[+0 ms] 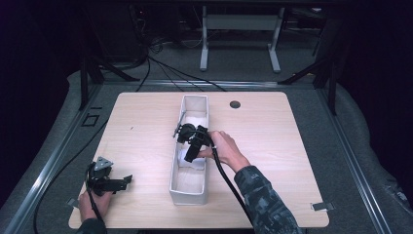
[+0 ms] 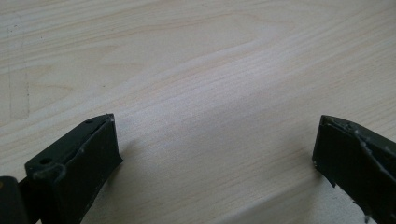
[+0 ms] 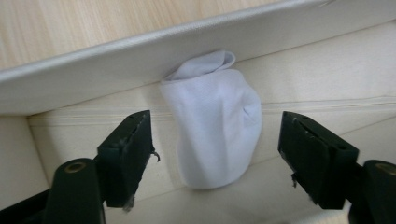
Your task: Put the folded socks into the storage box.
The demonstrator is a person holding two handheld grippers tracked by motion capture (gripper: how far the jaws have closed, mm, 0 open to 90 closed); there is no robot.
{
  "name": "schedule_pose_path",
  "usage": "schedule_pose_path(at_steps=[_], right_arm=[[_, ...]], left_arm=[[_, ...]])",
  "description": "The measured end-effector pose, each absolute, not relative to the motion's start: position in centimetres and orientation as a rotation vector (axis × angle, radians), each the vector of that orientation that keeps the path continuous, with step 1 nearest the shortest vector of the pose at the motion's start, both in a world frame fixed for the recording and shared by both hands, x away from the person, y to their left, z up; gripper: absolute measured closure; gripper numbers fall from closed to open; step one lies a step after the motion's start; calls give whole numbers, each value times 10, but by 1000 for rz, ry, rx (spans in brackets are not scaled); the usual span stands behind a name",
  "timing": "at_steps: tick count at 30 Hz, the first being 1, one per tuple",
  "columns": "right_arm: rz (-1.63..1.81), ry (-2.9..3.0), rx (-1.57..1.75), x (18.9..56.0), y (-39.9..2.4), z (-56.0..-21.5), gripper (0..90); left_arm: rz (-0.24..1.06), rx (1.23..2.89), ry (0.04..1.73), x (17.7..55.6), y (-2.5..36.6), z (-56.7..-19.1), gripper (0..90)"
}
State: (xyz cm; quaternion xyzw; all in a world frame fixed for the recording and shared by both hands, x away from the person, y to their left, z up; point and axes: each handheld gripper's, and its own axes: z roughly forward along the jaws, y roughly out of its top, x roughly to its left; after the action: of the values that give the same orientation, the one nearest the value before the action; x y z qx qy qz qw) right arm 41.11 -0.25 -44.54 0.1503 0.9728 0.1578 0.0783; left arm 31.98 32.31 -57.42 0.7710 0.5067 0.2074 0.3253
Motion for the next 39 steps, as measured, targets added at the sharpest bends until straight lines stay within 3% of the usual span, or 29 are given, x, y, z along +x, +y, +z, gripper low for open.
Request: schedule_pose_path(at_steps=[2, 15, 27, 39], right_arm=[[497, 2891, 454, 407, -7, -438, 169], [657, 2762, 529, 384, -55, -399, 15], [718, 2655, 646, 365, -120, -386, 0], [767, 2557, 865, 343, -200, -407, 0]], left_arm=[[544, 2021, 1328, 320, 323, -574, 2], [544, 2021, 1328, 320, 323, -574, 2], [544, 2021, 1328, 320, 323, -574, 2], [544, 2021, 1329, 320, 323, -574, 2]])
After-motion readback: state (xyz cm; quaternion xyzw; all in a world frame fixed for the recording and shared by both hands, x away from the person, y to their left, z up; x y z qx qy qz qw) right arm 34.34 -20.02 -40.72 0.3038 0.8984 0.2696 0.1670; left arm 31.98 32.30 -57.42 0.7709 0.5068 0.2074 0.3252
